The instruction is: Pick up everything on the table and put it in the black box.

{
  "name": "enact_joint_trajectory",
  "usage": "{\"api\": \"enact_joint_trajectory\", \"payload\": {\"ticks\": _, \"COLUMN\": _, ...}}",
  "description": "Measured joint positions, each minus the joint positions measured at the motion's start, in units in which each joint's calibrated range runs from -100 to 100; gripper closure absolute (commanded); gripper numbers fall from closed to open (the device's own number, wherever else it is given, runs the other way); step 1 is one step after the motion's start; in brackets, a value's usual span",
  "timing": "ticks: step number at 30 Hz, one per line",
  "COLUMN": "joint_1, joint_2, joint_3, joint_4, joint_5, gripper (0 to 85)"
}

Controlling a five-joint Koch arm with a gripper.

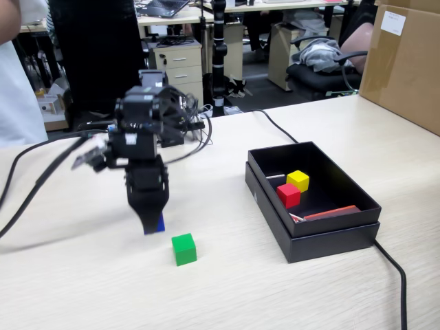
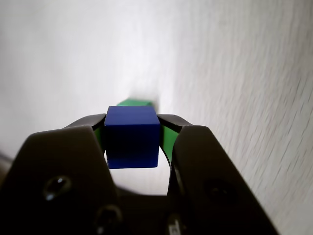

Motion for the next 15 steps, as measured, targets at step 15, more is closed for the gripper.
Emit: {"api": "enact_joint_trajectory", "payload": {"ticks": 15, "joint_1": 20.3, "joint_2": -5.8, "joint_3": -3.7, "joint_4": 0.0, "joint_5": 8.4, "gripper": 81.5}}
